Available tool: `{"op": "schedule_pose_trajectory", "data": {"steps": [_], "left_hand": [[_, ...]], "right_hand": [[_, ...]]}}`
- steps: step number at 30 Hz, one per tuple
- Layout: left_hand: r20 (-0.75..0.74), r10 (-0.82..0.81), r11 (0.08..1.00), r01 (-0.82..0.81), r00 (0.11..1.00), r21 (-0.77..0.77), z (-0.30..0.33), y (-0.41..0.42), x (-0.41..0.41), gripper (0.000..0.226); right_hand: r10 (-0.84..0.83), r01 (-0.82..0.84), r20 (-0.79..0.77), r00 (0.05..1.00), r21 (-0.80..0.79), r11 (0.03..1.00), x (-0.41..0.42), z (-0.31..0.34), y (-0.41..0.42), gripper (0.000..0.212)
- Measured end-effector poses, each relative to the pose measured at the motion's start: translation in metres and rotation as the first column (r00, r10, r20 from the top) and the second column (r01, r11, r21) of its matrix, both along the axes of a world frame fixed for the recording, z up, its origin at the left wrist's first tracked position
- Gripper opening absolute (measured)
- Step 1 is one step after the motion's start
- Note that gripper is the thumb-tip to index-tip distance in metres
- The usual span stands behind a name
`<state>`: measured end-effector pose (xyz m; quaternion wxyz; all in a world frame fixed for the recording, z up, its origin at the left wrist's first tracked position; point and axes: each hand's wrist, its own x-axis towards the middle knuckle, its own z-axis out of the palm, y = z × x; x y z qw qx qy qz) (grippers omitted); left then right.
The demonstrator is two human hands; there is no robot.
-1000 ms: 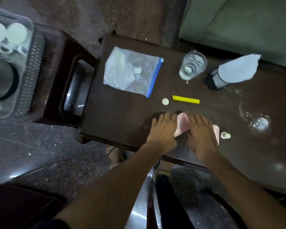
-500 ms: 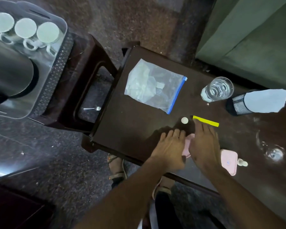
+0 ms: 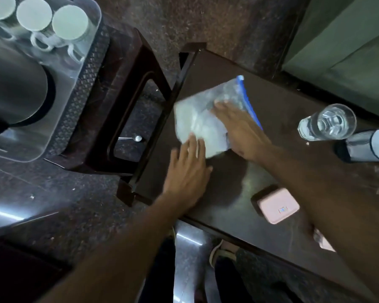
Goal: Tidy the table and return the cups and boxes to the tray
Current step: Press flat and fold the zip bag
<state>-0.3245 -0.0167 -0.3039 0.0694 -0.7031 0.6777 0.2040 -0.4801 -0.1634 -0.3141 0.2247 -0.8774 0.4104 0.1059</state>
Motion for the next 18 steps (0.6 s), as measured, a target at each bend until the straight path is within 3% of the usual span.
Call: {"op": "schedule_pose_trajectory", "data": {"steps": [4,7,9,13,18], "left_hand": [[-0.113,0.194,0.975,-0.204,0.974,-0.084,0.01,0.037,-0.029,0.06],[-0.168,0.425,0.857,-0.455,0.89,-0.243,0.002,0.02,-0.022,0.058],[-0.199,0.493,0.808,-0.53,0.847,-0.257,-0.012,0.004,-0.018,0.068],[-0.13,0.476,0.844,-0.493,0.87,-0.211,-0.054,-0.002,-0.023,0.08],[0.0,0.463,0.839,-0.438,0.886,-0.322,-0.079,0.01,-0.024,0.082]], "right_hand": [[0.326,-0.325,0.037,0.945,-0.014,0.946,0.002,-0.001,-0.003,0.081],[0.371,-0.353,0.109,0.922,-0.155,0.923,0.017,-0.012,0.011,0.071],[0.377,-0.339,0.142,0.915,-0.233,0.911,0.029,-0.022,0.017,0.063],[0.375,-0.341,0.083,0.923,-0.273,0.9,0.037,-0.041,0.007,0.064],[0.344,-0.308,0.033,0.938,-0.373,0.875,0.017,-0.051,-0.039,0.066]]}}
